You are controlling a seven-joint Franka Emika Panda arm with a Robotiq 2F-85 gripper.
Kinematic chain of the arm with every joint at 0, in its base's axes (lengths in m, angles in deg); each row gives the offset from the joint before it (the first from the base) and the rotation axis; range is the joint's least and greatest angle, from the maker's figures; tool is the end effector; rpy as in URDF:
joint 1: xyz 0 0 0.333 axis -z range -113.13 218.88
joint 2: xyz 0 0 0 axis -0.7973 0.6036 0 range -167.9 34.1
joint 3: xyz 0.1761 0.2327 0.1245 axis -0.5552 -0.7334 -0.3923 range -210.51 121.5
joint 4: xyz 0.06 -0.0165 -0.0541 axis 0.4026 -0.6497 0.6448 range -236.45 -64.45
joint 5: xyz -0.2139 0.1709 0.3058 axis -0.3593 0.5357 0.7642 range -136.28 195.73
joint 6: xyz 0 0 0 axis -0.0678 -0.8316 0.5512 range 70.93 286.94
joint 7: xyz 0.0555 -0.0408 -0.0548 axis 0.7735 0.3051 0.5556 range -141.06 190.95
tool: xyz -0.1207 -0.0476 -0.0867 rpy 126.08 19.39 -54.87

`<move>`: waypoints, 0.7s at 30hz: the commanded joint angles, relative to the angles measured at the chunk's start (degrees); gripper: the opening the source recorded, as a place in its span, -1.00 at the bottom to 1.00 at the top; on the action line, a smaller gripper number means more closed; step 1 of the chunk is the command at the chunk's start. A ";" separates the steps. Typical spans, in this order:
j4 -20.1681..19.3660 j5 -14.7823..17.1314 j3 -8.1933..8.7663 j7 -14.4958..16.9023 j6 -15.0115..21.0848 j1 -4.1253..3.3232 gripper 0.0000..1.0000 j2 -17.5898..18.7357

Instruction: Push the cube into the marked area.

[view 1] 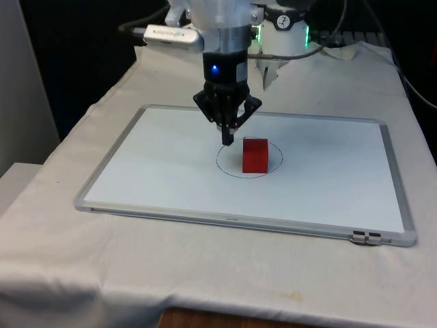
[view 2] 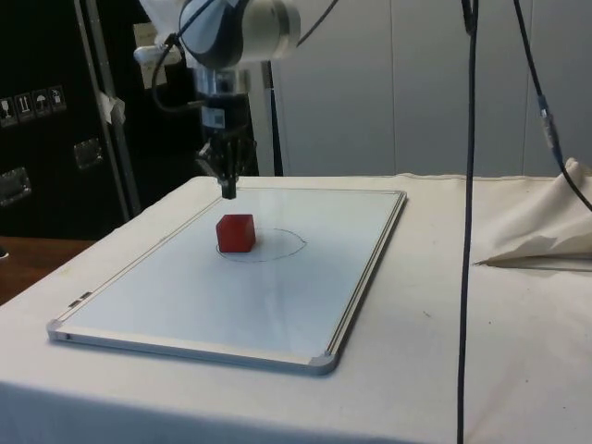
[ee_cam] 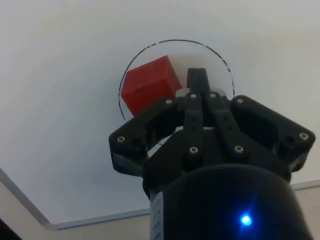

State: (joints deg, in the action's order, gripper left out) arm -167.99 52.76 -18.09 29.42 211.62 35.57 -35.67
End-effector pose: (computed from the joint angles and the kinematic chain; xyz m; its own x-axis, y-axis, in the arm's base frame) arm 0.6568 -0.0854 0.1928 0.9476 -0.3056 0.0934 -0.3026 -0.9520 -0.0449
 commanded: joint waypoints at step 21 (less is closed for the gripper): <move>1.09 -2.01 3.27 -3.15 -6.59 -0.29 -0.99 -7.22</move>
State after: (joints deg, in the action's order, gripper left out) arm -166.62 51.44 -15.23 26.61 205.43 35.57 -42.26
